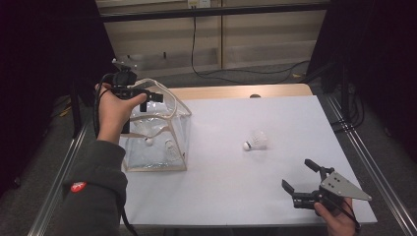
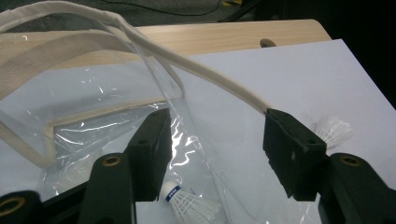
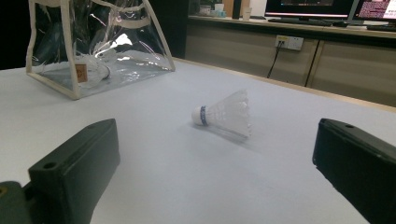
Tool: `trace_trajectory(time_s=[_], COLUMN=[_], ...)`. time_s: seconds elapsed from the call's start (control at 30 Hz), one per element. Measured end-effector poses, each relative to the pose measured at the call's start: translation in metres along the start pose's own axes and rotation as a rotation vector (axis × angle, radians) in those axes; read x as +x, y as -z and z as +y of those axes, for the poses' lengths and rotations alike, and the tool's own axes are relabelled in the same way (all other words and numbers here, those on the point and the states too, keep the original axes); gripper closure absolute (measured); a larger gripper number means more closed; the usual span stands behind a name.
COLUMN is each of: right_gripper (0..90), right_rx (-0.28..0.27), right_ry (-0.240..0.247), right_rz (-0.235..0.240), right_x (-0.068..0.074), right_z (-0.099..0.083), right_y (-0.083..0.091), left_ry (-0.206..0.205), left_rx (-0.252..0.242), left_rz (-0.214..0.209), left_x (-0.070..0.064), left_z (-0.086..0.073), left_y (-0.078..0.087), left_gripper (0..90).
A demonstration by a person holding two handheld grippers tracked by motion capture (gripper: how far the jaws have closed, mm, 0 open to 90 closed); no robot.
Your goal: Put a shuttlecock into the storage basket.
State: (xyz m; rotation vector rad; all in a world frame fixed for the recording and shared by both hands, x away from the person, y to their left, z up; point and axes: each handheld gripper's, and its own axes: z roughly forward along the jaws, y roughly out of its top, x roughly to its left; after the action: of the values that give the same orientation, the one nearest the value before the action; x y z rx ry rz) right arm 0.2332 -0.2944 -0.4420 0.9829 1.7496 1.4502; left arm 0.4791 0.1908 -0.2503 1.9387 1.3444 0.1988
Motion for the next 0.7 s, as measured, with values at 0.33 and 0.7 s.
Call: trace_trajectory(time_s=[0.33,0.7], right_gripper=[0.6,0.6], right_rx=[0.001,0.000], right_ry=[-0.001,-0.002], right_rz=[0.000,0.001], right_x=[0.001,0.001], right_z=[0.000,0.000], right_y=[0.000,0.000], left_ry=[-0.019,-0.060], left_rx=[0.008,0.014], left_rz=[-0.048,-0.099], left_x=[-0.013,-0.031], left_z=[0.000,0.002], left_y=[-0.001,-0.004], left_gripper=[36.9,33.7])
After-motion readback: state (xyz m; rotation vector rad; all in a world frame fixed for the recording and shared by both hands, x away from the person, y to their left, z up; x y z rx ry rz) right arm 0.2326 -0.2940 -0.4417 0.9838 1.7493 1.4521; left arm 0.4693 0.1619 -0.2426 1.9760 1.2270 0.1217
